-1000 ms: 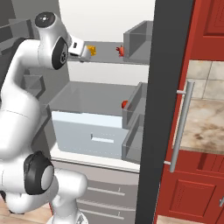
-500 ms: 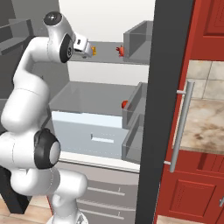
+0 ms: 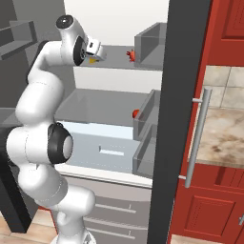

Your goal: Take the cheese, fish, and tomato from the fridge and place them on the plate on the dining counter to create an appetizer plate.

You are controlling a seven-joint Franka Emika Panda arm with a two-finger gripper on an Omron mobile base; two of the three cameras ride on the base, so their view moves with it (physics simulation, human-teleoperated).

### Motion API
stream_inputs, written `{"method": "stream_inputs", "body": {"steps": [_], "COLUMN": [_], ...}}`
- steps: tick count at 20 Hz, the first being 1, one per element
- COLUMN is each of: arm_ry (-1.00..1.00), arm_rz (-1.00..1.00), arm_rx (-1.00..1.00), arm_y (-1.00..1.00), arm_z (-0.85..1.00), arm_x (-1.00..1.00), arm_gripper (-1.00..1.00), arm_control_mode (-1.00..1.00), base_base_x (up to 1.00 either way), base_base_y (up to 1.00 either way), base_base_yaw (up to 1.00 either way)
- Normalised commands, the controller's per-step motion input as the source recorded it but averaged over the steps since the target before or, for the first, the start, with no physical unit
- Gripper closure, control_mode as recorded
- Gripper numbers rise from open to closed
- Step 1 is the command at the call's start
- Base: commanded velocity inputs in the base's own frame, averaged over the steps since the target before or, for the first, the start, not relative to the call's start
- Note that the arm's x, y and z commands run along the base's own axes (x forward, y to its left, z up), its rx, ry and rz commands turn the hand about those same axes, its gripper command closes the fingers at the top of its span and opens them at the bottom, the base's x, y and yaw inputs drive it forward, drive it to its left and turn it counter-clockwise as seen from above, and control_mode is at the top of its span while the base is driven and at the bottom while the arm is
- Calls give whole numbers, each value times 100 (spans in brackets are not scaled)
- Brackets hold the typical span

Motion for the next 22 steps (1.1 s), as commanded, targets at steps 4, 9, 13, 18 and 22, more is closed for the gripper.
{"method": "stream_inputs", "body": {"steps": [4, 9, 13, 18, 22], "arm_ry": [0, 0, 0, 0, 0], "arm_rz": [-10, -9, -8, -5, -5], "arm_rx": [-2, -2, 0, 0, 0], "arm_y": [0, 0, 0, 0, -9], "arm_z": [-12, -13, -10, -17, -19], "arm_x": [55, 54, 54, 19, 0], "arm_gripper": [-100, -100, -100, 100, 100], "arm_control_mode": [-100, -100, -100, -100, -100], "base_base_x": [0, 0, 0, 0, 0], "base_base_y": [0, 0, 0, 0, 0], "base_base_yaw": [0, 0, 0, 0, 0]}}
